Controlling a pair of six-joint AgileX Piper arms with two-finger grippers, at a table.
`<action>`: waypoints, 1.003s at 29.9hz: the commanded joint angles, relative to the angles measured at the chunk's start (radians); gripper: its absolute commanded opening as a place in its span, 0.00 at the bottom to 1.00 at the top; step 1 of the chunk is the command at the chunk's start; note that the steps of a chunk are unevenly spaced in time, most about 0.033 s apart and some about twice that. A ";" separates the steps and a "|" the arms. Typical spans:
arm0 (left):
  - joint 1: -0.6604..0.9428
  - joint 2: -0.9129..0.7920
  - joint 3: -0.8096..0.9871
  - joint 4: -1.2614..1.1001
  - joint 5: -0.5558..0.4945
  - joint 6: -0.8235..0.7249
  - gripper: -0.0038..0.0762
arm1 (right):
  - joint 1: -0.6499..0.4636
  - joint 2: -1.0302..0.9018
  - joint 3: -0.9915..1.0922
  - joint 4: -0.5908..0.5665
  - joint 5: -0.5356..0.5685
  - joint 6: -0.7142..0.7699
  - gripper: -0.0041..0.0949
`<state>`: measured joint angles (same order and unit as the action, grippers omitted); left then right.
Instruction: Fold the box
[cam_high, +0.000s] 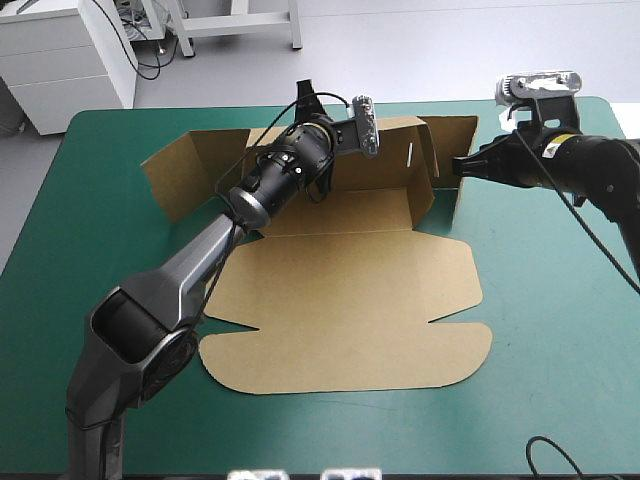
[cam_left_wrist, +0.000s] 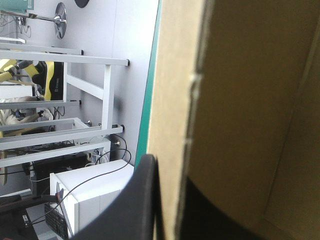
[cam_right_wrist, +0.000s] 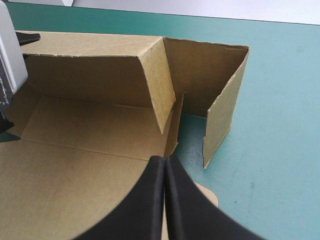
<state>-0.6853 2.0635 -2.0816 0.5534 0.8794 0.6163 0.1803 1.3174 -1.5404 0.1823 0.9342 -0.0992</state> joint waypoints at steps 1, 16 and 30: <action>-0.035 -0.035 -0.007 -0.049 0.135 -0.028 0.04 | -0.004 -0.027 -0.024 0.014 -0.029 -0.003 0.03; -0.129 -0.087 -0.007 -0.063 0.338 -0.064 0.04 | -0.004 -0.040 -0.024 0.000 0.011 -0.008 0.03; -0.177 -0.178 -0.007 -0.119 0.407 -0.088 0.04 | -0.004 -0.065 -0.024 0.006 0.003 -0.006 0.03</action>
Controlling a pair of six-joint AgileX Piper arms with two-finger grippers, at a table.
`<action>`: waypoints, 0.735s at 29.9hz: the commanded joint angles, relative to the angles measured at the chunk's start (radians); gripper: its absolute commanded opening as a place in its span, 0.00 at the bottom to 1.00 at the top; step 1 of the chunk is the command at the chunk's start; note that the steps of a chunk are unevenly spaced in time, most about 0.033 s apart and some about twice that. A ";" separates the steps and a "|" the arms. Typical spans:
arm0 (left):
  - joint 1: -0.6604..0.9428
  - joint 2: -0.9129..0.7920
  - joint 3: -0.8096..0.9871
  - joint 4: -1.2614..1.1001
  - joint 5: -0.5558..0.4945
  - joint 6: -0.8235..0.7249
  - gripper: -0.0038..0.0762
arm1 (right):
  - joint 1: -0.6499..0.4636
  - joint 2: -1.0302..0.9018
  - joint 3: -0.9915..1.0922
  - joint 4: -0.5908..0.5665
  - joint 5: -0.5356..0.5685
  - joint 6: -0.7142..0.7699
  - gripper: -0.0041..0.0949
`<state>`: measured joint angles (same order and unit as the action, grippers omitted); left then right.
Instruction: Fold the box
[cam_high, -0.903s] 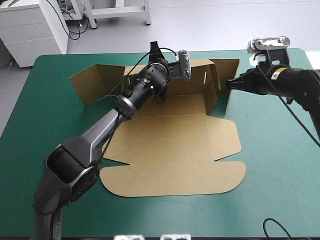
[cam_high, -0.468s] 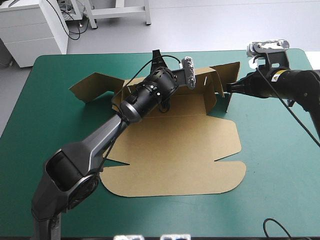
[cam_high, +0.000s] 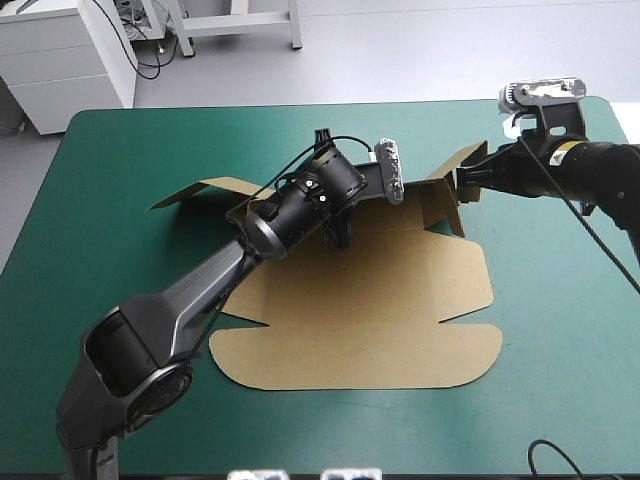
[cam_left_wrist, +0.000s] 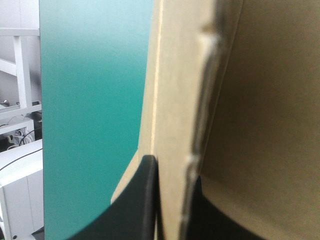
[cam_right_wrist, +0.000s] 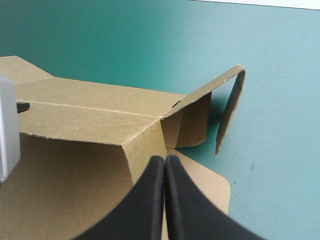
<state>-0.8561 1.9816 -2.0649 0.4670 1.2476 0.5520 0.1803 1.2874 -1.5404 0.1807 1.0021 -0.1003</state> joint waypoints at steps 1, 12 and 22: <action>-0.006 -0.113 -0.024 -0.048 0.039 -0.024 0.04 | -0.004 -0.036 -0.024 0.008 -0.077 -0.005 0.03; -0.006 -0.147 -0.024 0.209 0.018 -0.007 0.04 | -0.004 -0.036 -0.024 0.011 -0.188 0.011 0.03; -0.006 -0.142 -0.024 0.413 -0.148 -0.124 0.04 | -0.004 -0.036 -0.024 0.002 -0.191 0.011 0.03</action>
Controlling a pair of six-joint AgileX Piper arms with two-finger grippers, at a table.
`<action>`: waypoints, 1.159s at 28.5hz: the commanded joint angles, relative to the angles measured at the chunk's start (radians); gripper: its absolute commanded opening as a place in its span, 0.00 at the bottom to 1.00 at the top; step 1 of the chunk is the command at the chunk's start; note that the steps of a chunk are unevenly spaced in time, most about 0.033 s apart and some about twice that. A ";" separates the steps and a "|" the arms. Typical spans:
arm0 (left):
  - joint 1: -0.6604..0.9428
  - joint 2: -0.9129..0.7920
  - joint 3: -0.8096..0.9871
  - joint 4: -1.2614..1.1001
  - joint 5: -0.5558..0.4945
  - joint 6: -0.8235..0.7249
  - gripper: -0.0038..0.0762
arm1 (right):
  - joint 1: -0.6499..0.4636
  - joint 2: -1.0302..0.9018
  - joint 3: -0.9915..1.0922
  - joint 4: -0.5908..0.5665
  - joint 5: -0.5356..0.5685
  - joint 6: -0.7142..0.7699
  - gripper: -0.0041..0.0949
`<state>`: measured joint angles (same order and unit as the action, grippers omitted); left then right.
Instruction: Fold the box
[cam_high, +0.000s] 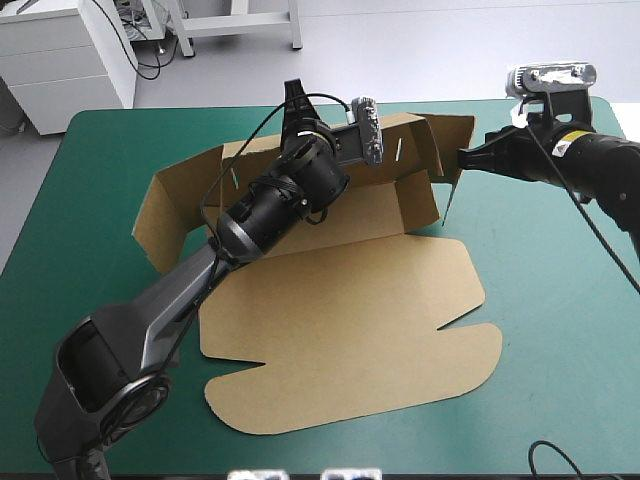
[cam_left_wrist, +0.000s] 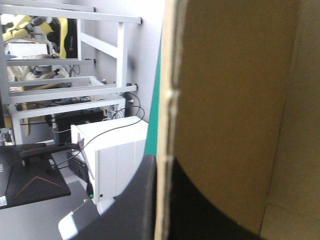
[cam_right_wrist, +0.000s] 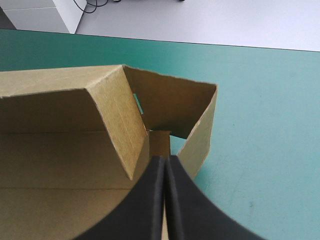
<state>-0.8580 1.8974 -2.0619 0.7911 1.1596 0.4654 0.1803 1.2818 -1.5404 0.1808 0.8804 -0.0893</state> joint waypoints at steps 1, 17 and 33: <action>-0.004 -0.058 -0.027 0.083 -0.058 -0.042 0.04 | -0.004 -0.031 -0.024 0.002 -0.069 0.000 0.03; -0.224 -0.142 -0.027 -0.055 0.011 0.021 0.04 | -0.004 -0.031 -0.024 0.012 -0.039 0.014 0.03; -0.163 -0.188 0.153 -0.084 0.063 0.091 0.04 | -0.004 -0.031 -0.024 0.085 -0.068 0.031 0.03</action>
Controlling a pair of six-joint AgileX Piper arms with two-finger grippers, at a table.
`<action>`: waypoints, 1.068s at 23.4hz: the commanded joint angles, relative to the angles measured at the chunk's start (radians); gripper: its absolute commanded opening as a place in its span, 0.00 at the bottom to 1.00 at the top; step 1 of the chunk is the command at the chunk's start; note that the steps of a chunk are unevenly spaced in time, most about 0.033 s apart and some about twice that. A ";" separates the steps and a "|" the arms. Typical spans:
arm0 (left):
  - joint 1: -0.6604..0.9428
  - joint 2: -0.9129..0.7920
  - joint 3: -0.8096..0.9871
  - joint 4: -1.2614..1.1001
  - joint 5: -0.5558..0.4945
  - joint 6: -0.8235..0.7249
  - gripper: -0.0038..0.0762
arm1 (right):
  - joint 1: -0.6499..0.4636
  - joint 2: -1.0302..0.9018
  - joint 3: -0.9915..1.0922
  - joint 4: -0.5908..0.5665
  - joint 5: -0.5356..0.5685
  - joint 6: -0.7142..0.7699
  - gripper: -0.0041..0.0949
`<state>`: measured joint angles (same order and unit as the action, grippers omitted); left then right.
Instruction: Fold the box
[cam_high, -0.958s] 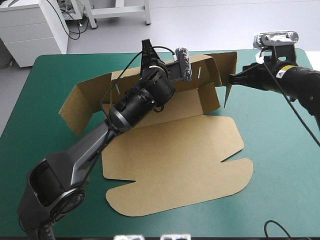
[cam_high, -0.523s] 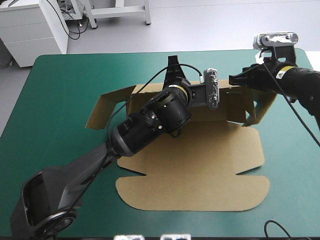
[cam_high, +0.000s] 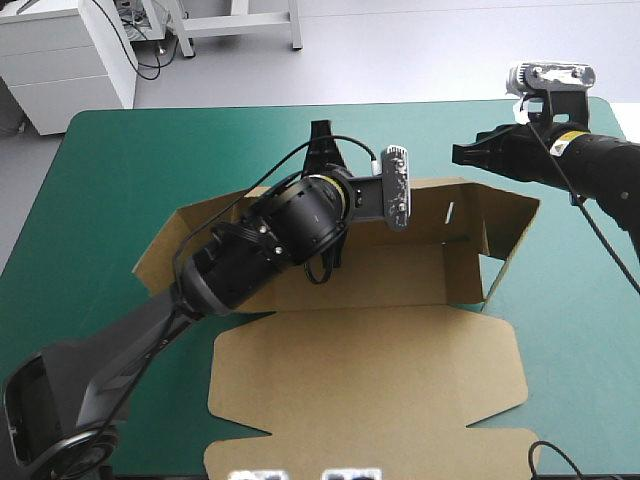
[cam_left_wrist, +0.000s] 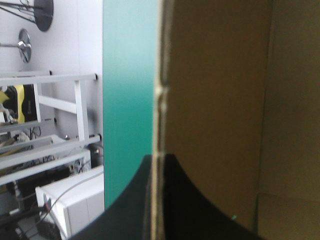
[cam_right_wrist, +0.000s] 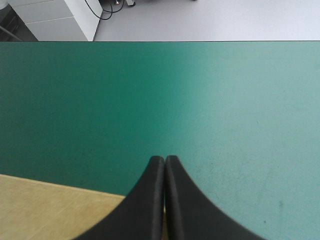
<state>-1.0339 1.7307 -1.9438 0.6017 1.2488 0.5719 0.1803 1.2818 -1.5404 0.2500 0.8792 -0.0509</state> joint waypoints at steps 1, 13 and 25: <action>0.012 -0.011 0.068 0.165 -0.042 -0.039 0.04 | -0.004 -0.031 -0.024 0.016 -0.066 -0.008 0.03; 0.012 -0.003 0.441 0.603 -0.371 -0.593 0.04 | -0.004 -0.028 -0.024 -0.075 -0.021 0.051 0.03; -0.001 -0.003 0.484 0.687 -0.360 -0.694 0.04 | -0.007 0.114 -0.110 -0.166 -0.014 0.105 0.03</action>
<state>-1.0227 1.7802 -1.4396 1.2599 0.8566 -0.0977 0.1795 1.3785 -1.5756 0.0899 0.9246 0.0544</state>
